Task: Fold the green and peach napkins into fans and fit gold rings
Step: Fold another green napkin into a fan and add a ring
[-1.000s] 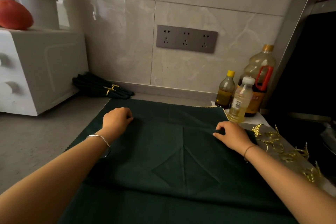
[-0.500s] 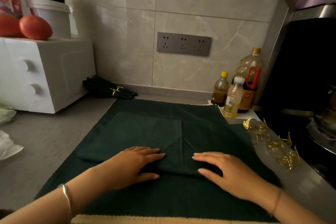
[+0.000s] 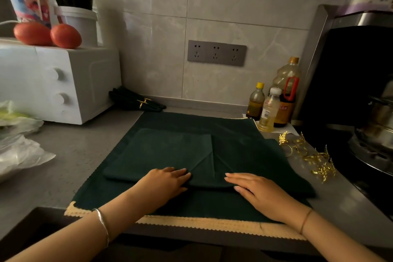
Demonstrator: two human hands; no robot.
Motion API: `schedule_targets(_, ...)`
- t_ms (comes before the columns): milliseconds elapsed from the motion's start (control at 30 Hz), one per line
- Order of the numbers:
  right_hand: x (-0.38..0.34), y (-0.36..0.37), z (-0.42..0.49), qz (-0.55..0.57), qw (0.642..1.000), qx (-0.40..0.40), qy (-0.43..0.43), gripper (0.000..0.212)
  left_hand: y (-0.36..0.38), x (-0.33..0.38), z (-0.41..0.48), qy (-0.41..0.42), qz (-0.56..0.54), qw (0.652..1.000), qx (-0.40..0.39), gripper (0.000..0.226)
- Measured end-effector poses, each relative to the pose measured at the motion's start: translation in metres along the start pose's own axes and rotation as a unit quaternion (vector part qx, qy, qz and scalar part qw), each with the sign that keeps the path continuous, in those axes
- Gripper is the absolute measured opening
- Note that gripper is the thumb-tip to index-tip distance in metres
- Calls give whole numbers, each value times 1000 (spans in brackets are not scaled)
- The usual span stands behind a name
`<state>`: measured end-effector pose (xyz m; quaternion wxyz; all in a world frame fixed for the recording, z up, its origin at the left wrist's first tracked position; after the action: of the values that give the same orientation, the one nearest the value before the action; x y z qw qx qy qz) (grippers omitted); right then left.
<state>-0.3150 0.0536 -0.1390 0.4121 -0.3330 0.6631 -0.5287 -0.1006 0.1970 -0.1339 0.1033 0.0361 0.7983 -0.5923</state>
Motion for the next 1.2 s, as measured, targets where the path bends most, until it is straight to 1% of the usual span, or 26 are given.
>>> schedule_targets(67, -4, -1, 0, 31, 999, 16, 5, 42, -6, 2, -3, -20, -48, 998, 29, 59)
schedule_targets(167, -14, -7, 19, 112, 990, 82, 23, 41, -19, 6, 13, -36, -146, 983, 109, 52)
schedule_targets(200, -18, -7, 30, 123, 987, 94, 36, 41, -22, 8, 23, -45, -178, 977, 113, 50)
schedule_targets(267, -27, -5, 56, 121, 986, 94, 61, 42, -25, 12, 46, -66, -205, 972, 89, 50)
schedule_targets(367, -38, 4, 85, 112, 987, 59, 102, 47, -19, 20, 69, -83, -220, 971, 46, 52)
schedule_targets(433, -43, 11, 94, 95, 988, 35, 120, 50, -9, 23, 76, -89, -230, 969, 32, 54)
schedule_targets(567, -41, 22, 92, 52, 989, 22, 140, 48, 6, 25, 80, -102, -220, 969, 56, 53)
schedule_targets(700, -29, 25, 84, 25, 981, 8, 192, 50, 9, 17, 79, -97, -215, 970, 57, 51)
schedule_targets(933, 10, 21, 63, 35, 968, 16, 249, 52, 21, -18, 64, -152, -227, 960, 65, 53)
schedule_targets(1067, 31, 18, 51, 28, 966, 25, 256, 56, 28, -38, 55, -190, -231, 952, 67, 56)
schedule_targets(1200, 56, 15, 34, 24, 965, 31, 260, 60, 32, -55, 49, -209, -234, 948, 57, 61)
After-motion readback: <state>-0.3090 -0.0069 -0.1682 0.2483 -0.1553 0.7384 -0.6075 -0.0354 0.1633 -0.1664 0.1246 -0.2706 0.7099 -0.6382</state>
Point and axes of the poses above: each hand's wrist, its own z-axis towards the middle knuckle, its own y-axis out of the palm, x = y × z, the point moved 1 cm from there along z, towards the middle knuckle, and after that the axes turned 8 degrees about -x, right-handed, at the moved point
